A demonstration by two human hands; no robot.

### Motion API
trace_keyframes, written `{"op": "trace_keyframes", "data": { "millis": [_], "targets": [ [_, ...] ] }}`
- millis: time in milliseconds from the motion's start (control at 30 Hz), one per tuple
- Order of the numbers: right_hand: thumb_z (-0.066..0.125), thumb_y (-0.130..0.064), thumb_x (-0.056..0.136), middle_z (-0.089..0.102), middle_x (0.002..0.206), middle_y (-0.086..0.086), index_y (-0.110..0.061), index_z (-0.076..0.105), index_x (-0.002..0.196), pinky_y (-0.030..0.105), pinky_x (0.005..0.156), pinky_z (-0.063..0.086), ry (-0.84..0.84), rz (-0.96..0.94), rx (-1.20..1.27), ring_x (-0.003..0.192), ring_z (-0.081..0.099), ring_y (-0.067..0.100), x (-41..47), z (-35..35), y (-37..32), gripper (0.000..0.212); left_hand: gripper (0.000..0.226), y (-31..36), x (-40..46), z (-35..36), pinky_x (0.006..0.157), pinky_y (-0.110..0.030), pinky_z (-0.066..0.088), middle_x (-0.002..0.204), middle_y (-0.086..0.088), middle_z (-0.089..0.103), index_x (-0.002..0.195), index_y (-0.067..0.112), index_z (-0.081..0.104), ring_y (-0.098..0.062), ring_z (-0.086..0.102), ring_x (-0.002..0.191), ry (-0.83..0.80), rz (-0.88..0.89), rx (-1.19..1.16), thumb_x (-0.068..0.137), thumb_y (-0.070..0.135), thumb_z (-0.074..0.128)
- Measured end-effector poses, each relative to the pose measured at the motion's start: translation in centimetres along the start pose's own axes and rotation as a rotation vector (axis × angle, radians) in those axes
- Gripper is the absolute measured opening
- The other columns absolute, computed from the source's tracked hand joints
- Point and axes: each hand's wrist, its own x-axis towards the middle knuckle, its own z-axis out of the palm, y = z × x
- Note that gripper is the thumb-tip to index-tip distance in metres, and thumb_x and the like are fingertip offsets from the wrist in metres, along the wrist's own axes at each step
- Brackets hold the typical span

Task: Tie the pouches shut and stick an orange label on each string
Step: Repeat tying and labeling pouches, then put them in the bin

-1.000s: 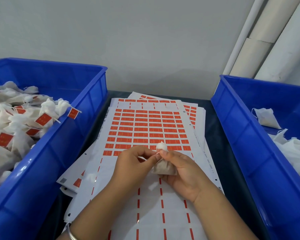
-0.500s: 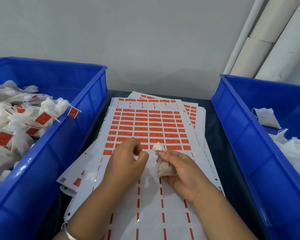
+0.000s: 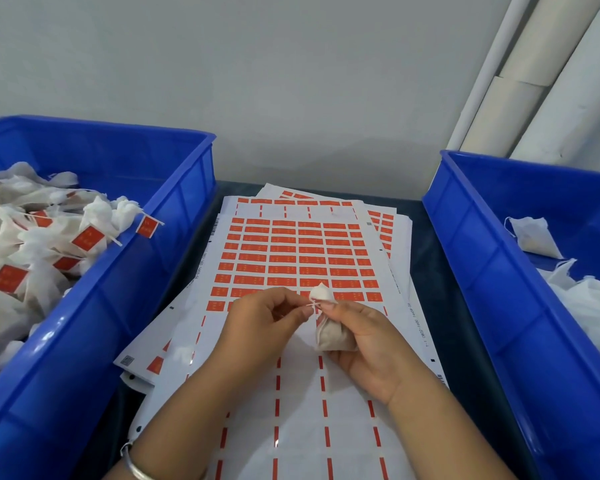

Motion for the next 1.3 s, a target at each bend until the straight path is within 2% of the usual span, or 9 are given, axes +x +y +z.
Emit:
{"op": "trace_keyframes", "data": {
  "millis": [167, 367, 533, 667, 733, 833, 967, 1100, 1300],
  "targets": [
    [0.074, -0.017, 0.065, 0.074, 0.092, -0.007, -0.033, 0.079, 0.082, 0.025, 0.069, 0.056, -0.066, 0.018, -0.003, 0.098, 0.062, 0.022, -0.1, 0.2, -0.2, 0.024, 0.024, 0.2, 0.5, -1.0, 0.058, -0.004, 0.037, 0.074, 0.027, 0.058, 0.072, 0.043, 0.054, 0.0, 0.058, 0.071, 0.123, -0.014, 0.053, 0.084, 0.025, 0.065],
    [0.065, -0.003, 0.085, 0.073, 0.099, -0.007, -0.029, 0.078, 0.094, 0.026, 0.073, 0.054, -0.252, 0.087, -0.25, 0.078, 0.065, 0.013, -1.1, 0.2, -0.6, 0.031, 0.023, 0.2, 0.5, -1.6, 0.061, -0.007, 0.038, 0.077, 0.027, 0.059, 0.072, 0.042, 0.056, 0.001, 0.058, 0.075, 0.23, -0.044, -0.039, 0.084, 0.023, 0.064],
    [0.075, -0.036, 0.072, 0.069, 0.113, -0.007, -0.028, 0.074, 0.106, 0.042, 0.1, 0.049, -0.347, 0.036, -0.332, 0.105, 0.06, 0.021, -1.4, -0.3, -1.0, 0.035, 0.015, 0.2, 0.3, -1.9, 0.061, -0.006, 0.044, 0.073, 0.027, 0.065, 0.072, 0.047, 0.061, 0.002, 0.062, 0.076, 0.075, 0.031, -0.08, 0.075, 0.033, 0.065],
    [0.051, -0.049, 0.086, 0.07, 0.093, 0.004, -0.022, 0.077, 0.09, 0.041, 0.095, 0.051, -0.29, -0.014, -0.299, 0.094, 0.065, 0.024, -1.4, -0.4, -0.8, 0.038, 0.027, 0.2, 0.1, -1.7, 0.064, -0.001, 0.043, 0.072, 0.038, 0.06, 0.072, 0.05, 0.06, 0.01, 0.057, 0.079, 0.005, 0.127, -0.007, 0.077, 0.024, 0.067],
    [0.055, -0.04, 0.082, 0.071, 0.085, 0.002, -0.022, 0.076, 0.082, 0.034, 0.09, 0.052, -0.277, -0.042, -0.3, 0.085, 0.068, 0.018, -1.2, -0.4, -0.6, 0.027, 0.019, 0.4, 0.1, -1.6, 0.065, -0.001, 0.042, 0.07, 0.041, 0.058, 0.073, 0.051, 0.059, 0.011, 0.056, 0.08, -0.006, 0.143, 0.017, 0.073, 0.033, 0.064],
    [0.063, -0.032, 0.074, 0.07, 0.078, 0.001, -0.021, 0.077, 0.078, 0.04, 0.095, 0.051, -0.25, -0.074, -0.268, 0.074, 0.068, 0.017, -1.0, -0.3, -0.5, 0.018, 0.012, 0.5, 0.2, -1.8, 0.065, 0.0, 0.041, 0.073, 0.042, 0.058, 0.074, 0.051, 0.058, 0.011, 0.056, 0.081, 0.008, 0.132, 0.005, 0.065, 0.044, 0.058],
    [0.066, -0.033, 0.071, 0.071, 0.078, -0.001, -0.025, 0.078, 0.083, 0.043, 0.095, 0.052, -0.2, -0.042, -0.222, 0.069, 0.068, 0.018, -0.6, -0.3, -0.1, 0.019, 0.007, -0.4, 0.9, -1.9, 0.056, -0.006, 0.047, 0.075, 0.03, 0.064, 0.078, 0.045, 0.065, 0.003, 0.061, 0.075, 0.206, -0.041, -0.012, 0.075, 0.038, 0.066],
    [0.068, -0.033, 0.07, 0.07, 0.076, 0.003, -0.024, 0.078, 0.083, 0.046, 0.094, 0.05, -0.167, 0.019, -0.177, 0.064, 0.066, 0.017, -0.2, -0.6, 0.3, 0.019, 0.026, -2.5, 1.9, -2.1, 0.078, -0.026, 0.054, 0.114, 0.013, 0.064, 0.109, 0.034, 0.066, -0.002, 0.059, 0.083, 0.24, -0.301, 0.2, 0.083, 0.032, 0.068],
    [0.071, -0.03, 0.067, 0.07, 0.075, 0.006, -0.02, 0.078, 0.081, 0.038, 0.078, 0.053, -0.135, 0.021, -0.11, 0.061, 0.066, 0.018, -0.2, -0.6, 0.3, 0.019, 0.061, -3.6, 1.7, -0.9, 0.107, -0.039, 0.033, 0.149, 0.016, 0.03, 0.136, 0.037, 0.043, -0.013, 0.034, 0.135, -0.081, -0.207, 0.602, 0.081, 0.058, 0.058]
  ]
}}
